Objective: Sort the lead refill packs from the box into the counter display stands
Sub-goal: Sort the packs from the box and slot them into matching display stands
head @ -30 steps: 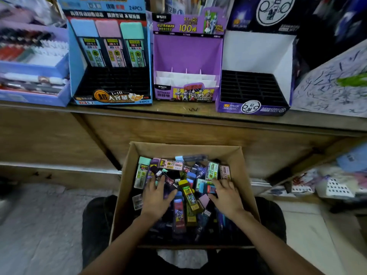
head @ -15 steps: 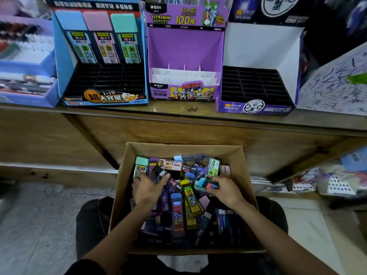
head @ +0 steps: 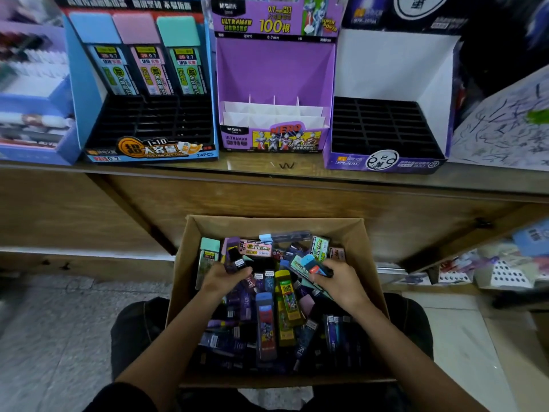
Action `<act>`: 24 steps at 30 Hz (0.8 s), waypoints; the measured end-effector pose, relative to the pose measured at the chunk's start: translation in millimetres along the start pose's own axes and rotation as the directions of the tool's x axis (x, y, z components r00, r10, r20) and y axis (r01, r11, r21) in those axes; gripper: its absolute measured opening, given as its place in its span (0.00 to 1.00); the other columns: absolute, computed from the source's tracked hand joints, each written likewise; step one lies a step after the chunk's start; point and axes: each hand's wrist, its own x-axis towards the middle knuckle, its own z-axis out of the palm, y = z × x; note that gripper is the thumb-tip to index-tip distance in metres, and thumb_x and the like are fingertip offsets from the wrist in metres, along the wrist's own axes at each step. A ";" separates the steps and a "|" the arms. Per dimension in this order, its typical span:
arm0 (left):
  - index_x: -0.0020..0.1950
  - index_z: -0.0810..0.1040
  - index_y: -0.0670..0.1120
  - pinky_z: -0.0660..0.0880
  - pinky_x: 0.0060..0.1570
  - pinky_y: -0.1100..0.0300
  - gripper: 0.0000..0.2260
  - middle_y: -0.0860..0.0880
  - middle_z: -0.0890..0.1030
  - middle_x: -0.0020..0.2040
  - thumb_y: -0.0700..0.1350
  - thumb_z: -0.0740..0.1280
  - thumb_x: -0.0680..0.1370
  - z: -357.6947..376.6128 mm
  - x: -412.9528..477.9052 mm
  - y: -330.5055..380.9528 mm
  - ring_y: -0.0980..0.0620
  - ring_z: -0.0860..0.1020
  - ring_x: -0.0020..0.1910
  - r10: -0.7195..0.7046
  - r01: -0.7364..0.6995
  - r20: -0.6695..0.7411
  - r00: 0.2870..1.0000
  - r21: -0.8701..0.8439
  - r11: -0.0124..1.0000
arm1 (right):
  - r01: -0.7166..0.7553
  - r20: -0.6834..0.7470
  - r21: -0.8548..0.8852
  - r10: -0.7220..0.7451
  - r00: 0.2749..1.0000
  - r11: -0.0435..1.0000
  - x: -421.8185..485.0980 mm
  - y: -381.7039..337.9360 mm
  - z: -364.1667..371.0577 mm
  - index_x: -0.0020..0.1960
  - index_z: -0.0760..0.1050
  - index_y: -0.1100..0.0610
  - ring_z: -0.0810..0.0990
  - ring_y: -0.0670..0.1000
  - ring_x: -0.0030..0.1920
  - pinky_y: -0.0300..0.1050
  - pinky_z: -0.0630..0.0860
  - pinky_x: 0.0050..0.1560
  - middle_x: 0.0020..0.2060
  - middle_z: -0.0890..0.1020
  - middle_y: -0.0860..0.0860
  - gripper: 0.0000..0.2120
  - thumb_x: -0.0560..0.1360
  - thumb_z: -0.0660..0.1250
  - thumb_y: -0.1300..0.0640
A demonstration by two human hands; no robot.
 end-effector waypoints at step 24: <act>0.58 0.74 0.46 0.79 0.40 0.57 0.08 0.46 0.84 0.49 0.41 0.62 0.79 18.7 -61.2 27.4 0.50 0.83 0.46 0.148 0.042 0.189 0.971 -0.740 0.671 | -0.153 0.067 0.779 0.162 0.985 0.608 -28.2 -74.0 41.7 0.48 0.78 0.55 0.81 0.54 0.52 0.55 0.74 0.60 0.46 0.84 0.53 0.07 0.71 0.72 0.60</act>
